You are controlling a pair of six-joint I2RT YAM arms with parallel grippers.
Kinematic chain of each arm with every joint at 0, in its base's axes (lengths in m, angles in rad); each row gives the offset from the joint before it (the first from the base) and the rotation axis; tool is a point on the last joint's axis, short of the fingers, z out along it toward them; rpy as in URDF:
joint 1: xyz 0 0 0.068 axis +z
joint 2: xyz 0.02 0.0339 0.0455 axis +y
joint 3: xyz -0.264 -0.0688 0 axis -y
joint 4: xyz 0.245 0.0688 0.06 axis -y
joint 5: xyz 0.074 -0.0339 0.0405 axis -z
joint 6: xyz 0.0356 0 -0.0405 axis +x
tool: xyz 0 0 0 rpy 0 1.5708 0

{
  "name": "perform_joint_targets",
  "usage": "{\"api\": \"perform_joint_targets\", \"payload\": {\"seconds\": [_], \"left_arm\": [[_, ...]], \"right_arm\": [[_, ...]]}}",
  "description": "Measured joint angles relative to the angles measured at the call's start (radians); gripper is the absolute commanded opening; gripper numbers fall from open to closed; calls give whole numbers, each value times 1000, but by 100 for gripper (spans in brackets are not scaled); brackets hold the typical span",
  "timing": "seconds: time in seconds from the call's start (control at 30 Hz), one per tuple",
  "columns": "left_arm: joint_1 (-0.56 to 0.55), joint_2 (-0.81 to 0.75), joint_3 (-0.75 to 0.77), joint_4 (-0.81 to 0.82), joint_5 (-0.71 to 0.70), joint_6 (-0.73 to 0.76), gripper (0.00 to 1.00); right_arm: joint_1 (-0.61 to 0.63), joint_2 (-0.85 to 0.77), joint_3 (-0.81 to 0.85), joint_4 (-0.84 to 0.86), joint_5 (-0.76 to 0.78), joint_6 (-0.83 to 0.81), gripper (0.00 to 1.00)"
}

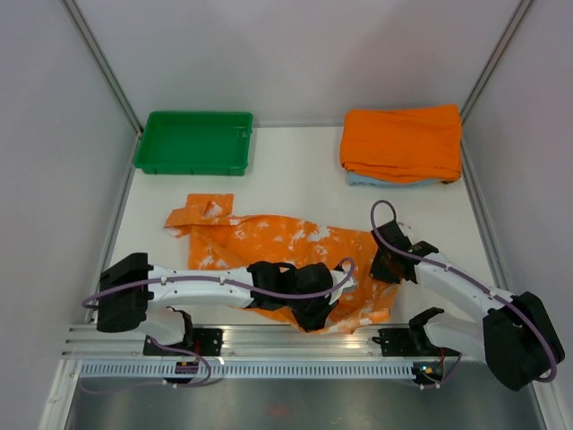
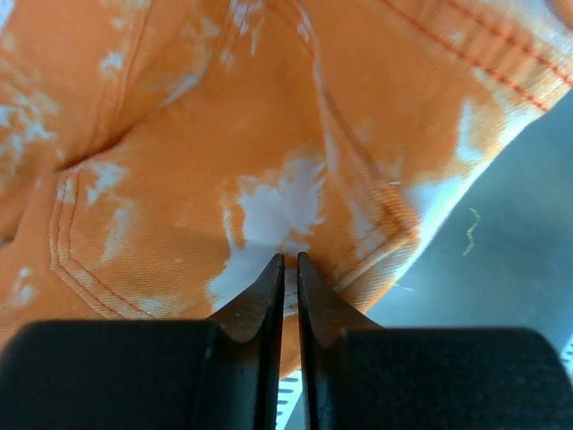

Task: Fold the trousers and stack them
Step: Flatten the trousers out

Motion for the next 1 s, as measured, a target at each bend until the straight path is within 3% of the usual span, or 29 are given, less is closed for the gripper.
{"api": "perform_joint_targets", "payload": {"seconds": [0.23,0.43,0.53,0.67,0.77,0.87,1.0], "left_arm": [[0,17,-23,-19,-216,-100,20],[113,-3,-32,-72,-392,-206,20],[159,-100,-78,-27,-397,-192,34],[165,-155,-89,105,-339,-129,30],[165,3,29,145,-302,-82,18],[165,247,202,180,-258,-39,17],[165,429,312,186,-186,5,17]], "right_arm": [[-12,106,21,151,24,-23,0],[-102,269,101,313,23,-45,0],[-202,333,140,380,-10,-63,0],[-340,403,220,383,-53,-83,0],[-393,428,271,381,-15,-118,0],[-426,439,318,370,3,-159,0],[-537,428,323,380,-28,-202,0]]}}
